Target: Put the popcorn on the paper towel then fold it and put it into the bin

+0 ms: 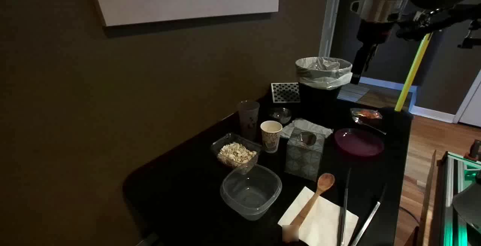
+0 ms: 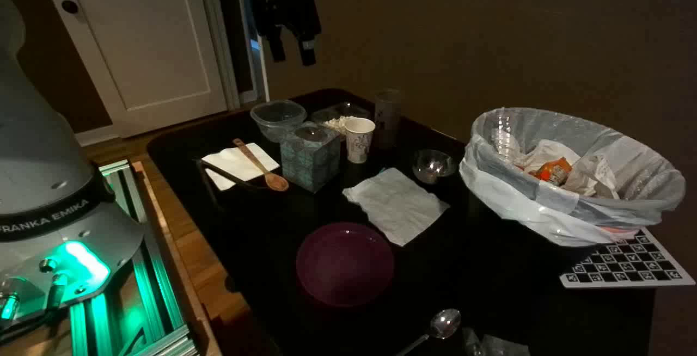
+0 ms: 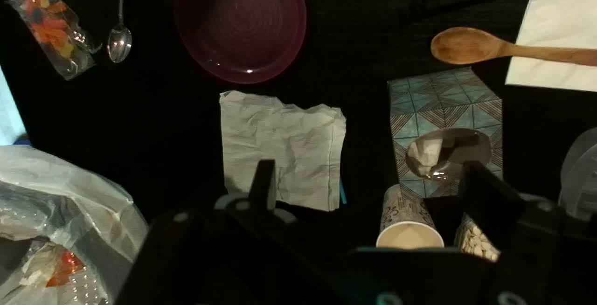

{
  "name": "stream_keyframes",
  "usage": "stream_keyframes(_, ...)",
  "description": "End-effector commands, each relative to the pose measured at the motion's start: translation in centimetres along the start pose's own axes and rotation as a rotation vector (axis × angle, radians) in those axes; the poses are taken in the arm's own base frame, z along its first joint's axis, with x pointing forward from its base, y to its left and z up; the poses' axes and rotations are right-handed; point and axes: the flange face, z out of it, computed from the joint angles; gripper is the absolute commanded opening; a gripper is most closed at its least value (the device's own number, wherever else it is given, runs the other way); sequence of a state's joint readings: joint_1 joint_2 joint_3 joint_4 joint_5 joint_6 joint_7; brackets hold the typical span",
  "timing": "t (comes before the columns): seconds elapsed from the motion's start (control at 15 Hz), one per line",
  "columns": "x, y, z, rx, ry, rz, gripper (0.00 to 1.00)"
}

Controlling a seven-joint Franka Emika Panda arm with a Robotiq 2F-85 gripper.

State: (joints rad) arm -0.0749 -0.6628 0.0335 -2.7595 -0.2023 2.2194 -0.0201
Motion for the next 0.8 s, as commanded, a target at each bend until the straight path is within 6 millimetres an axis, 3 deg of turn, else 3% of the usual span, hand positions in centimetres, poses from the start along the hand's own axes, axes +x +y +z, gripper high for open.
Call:
stream_keyframes(0.0, -0.1, -0.1, 0.2, 0.001, -0.008, -0.001, 1.00)
stream_keyframes(0.2, -0.4, -0.2, 0.8, 0.003, -0.022, -0.004, 1.00)
stream_keyframes(0.33, 1.0, -1.5, 1.2, 0.020, 0.037, -0.019, 1.00)
stream_keyframes(0.53, 4.2, -5.9, 1.8, 0.088, 0.163, -0.043, 1.00)
stream_keyframes(0.73, 6.8, -11.2, 4.0, 0.142, 0.204, -0.058, 1.00)
